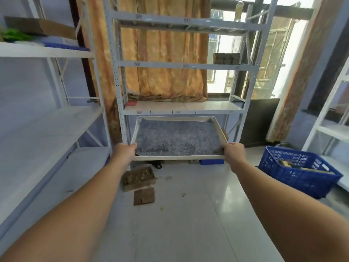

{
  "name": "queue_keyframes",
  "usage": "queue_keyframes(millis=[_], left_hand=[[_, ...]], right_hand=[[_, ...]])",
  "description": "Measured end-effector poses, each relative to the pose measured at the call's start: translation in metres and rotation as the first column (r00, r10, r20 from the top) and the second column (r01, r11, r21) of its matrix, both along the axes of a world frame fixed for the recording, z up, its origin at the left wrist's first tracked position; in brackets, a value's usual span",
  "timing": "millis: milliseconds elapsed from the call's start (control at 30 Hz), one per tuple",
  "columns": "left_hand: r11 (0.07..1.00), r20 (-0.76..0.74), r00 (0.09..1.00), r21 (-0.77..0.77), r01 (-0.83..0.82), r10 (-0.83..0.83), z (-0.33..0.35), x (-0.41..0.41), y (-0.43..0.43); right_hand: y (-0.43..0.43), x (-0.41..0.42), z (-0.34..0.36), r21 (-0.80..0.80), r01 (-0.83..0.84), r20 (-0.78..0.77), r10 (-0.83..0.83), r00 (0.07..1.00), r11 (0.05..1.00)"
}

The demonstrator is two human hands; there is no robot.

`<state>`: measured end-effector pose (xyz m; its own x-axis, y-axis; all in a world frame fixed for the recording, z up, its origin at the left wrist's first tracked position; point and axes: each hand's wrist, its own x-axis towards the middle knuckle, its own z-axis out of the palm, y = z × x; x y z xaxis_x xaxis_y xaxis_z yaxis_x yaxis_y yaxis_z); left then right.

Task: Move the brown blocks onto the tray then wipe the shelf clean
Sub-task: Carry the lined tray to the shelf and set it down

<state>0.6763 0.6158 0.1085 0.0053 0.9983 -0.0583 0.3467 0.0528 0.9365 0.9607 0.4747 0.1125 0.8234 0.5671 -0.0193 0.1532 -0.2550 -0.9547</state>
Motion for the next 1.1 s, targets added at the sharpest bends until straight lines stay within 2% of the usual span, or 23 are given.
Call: queue_keyframes(millis=[200,400,567,733,933,1100], left_hand=[[0.999,-0.001,0.999,-0.018,0.050,-0.050,0.010,0.018,0.056],[0.998,-0.064,0.995,-0.014,0.069,-0.070,0.011,0.036,0.093],[0.992,-0.099,0.987,-0.010,0.128,-0.128,0.006,0.047,0.118],[0.987,-0.065,0.986,-0.050,0.150,-0.153,0.004,0.070,0.139],[0.983,0.050,0.992,-0.142,0.118,-0.112,0.004,0.133,0.171],[0.969,0.042,0.994,-0.220,0.109,-0.102,-0.004,0.213,0.195]], right_hand=[[0.045,0.011,0.012,0.027,0.029,0.043,-0.030,0.999,0.999],[0.076,0.026,0.003,0.037,0.042,0.069,-0.045,0.997,0.998],[0.103,0.046,-0.015,0.014,0.017,0.054,-0.017,0.998,1.000],[0.138,0.075,-0.027,-0.008,0.015,0.029,-0.014,0.999,1.000],[0.184,0.141,-0.038,-0.040,-0.096,0.024,0.097,0.995,0.995],[0.214,0.212,-0.048,-0.112,-0.148,0.053,0.154,0.987,0.983]])
